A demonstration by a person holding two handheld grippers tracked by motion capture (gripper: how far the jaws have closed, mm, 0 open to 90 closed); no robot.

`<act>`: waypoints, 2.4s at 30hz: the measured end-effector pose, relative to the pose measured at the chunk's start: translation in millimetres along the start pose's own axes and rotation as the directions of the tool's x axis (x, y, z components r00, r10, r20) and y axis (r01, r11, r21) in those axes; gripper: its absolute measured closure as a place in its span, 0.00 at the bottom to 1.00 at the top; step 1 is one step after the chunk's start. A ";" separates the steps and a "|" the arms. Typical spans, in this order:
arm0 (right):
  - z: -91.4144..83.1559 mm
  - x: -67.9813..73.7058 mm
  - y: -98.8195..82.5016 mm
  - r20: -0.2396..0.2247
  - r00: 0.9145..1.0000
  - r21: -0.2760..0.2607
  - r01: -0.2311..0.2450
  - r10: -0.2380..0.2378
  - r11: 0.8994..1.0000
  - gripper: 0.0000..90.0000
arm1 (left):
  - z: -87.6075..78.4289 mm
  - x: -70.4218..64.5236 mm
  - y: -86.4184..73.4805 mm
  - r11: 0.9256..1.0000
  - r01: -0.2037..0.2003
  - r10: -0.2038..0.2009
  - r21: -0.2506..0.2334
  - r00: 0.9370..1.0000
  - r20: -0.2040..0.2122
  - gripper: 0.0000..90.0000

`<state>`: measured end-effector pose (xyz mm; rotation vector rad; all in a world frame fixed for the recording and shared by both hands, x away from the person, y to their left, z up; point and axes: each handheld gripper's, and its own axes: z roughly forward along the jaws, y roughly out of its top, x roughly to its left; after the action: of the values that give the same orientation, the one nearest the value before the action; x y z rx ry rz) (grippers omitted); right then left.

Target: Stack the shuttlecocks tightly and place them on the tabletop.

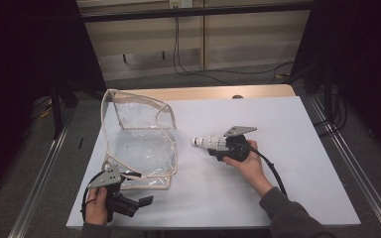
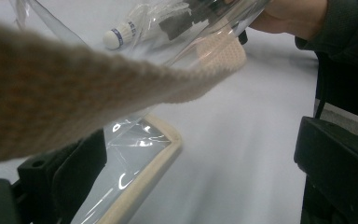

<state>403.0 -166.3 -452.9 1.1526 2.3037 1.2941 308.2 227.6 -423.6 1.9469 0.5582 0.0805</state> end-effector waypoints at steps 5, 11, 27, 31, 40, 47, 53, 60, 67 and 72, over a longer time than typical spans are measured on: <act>0.1 -0.3 0.3 0.007 1.000 0.000 -0.002 0.002 1.000 0.58 | -0.1 0.1 0.0 1.000 0.000 0.000 0.000 1.000 0.001 0.03; 1.0 1.6 2.4 0.004 1.000 -0.009 0.000 0.000 1.000 0.58 | -0.2 0.2 0.0 1.000 -0.001 0.001 0.000 1.000 0.001 0.03; 5.7 4.0 4.7 0.033 0.999 -0.008 -0.006 0.006 1.000 0.70 | -0.5 0.6 0.0 1.000 0.004 -0.004 -0.003 1.000 0.003 0.03; 7.9 5.8 4.6 0.038 0.999 -0.005 -0.011 0.011 1.000 0.70 | -0.4 0.7 0.0 1.000 0.005 -0.005 -0.005 1.000 0.003 0.03; 11.3 9.4 6.9 0.056 0.998 -0.005 -0.020 0.020 1.000 0.72 | -0.5 1.0 -0.4 1.000 0.006 -0.006 -0.010 1.000 0.006 0.03; 13.4 9.6 6.4 0.060 0.998 -0.002 -0.007 0.007 1.000 0.84 | -0.6 1.2 -0.3 1.000 0.005 -0.005 -0.008 1.000 0.006 0.03; 14.3 10.3 7.0 0.057 0.998 0.000 0.010 -0.010 1.000 0.87 | -0.7 1.2 -0.3 1.000 0.004 -0.004 -0.008 1.000 0.006 0.03; 14.5 9.8 7.4 0.061 0.998 0.005 0.024 -0.024 1.000 0.90 | -0.8 1.1 -0.3 1.000 0.005 -0.005 -0.008 1.000 0.005 0.03; 12.9 9.7 8.3 0.050 0.998 0.009 0.032 -0.033 0.999 0.94 | -0.8 1.2 -0.3 1.000 0.004 -0.004 -0.008 1.000 0.005 0.03; 13.1 9.2 8.4 0.037 0.999 0.005 0.027 -0.027 1.000 0.95 | -0.6 1.1 -0.3 1.000 0.006 -0.006 -0.010 1.000 0.006 0.03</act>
<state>408.5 -149.1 -452.2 1.1331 2.2888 1.2476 308.8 228.7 -423.8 1.9352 0.5586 0.0736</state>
